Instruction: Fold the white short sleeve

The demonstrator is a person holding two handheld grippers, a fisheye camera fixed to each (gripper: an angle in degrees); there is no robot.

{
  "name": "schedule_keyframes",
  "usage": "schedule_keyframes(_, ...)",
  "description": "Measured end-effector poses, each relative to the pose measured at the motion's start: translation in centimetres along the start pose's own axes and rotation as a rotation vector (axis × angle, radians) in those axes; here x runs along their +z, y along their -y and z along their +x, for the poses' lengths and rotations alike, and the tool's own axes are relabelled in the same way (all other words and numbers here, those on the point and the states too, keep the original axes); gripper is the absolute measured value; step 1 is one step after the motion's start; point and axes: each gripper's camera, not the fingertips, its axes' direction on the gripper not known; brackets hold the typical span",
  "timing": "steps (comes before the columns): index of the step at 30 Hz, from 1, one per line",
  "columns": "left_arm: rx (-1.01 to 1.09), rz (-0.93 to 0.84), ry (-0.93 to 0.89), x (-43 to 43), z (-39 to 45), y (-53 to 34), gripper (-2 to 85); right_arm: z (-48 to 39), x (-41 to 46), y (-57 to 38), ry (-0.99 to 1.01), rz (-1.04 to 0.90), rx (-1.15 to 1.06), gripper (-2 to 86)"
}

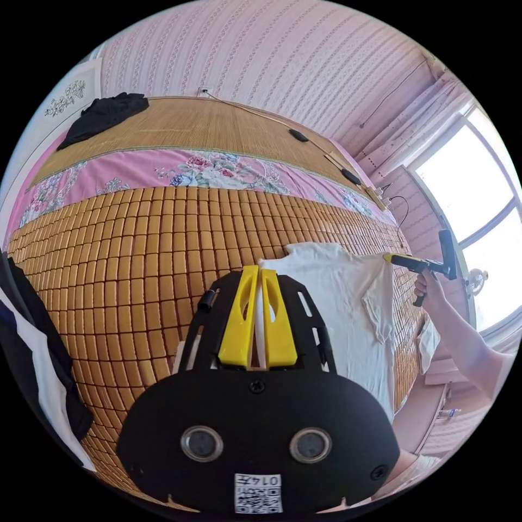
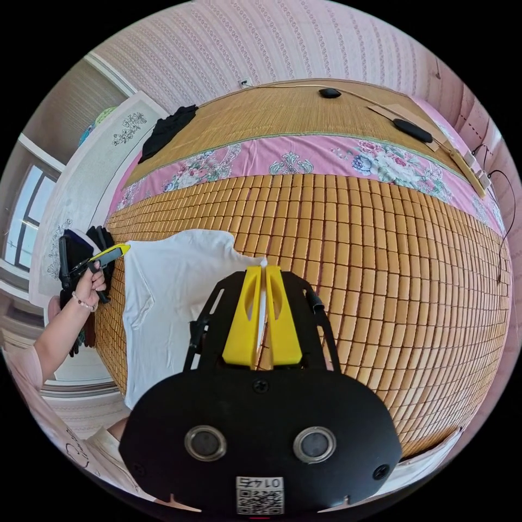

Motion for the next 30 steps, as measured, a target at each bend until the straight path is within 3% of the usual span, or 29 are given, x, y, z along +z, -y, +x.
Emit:
schedule_keyframes(9, 0.083, 0.039, -0.05, -4.5, 2.9, -2.2, -1.0, 1.6, -5.7, -2.1, 0.074, 0.032, 0.031, 0.5)
schedule_keyframes(14, 0.177, 0.003, -0.129, -10.3, 4.4, -9.3, -1.0, -1.3, -12.9, -11.0, 0.21, 0.044, -0.082, 0.5)
schedule_keyframes(19, 0.177, -0.06, -0.165, -16.0, 5.5, -20.8, -1.0, -3.0, -18.1, -23.2, 0.257, 0.034, -0.057, 0.6)
schedule_keyframes(25, 0.024, -0.253, -0.089, -13.0, 4.9, -32.6, -1.0, -1.8, -11.9, -36.6, 0.339, -0.125, 0.242, 0.6)
schedule_keyframes(30, -0.054, -0.276, -0.104, -12.3, 3.9, -35.7, -0.9, -2.5, -11.8, -39.0, 0.313, -0.122, 0.264, 0.6)
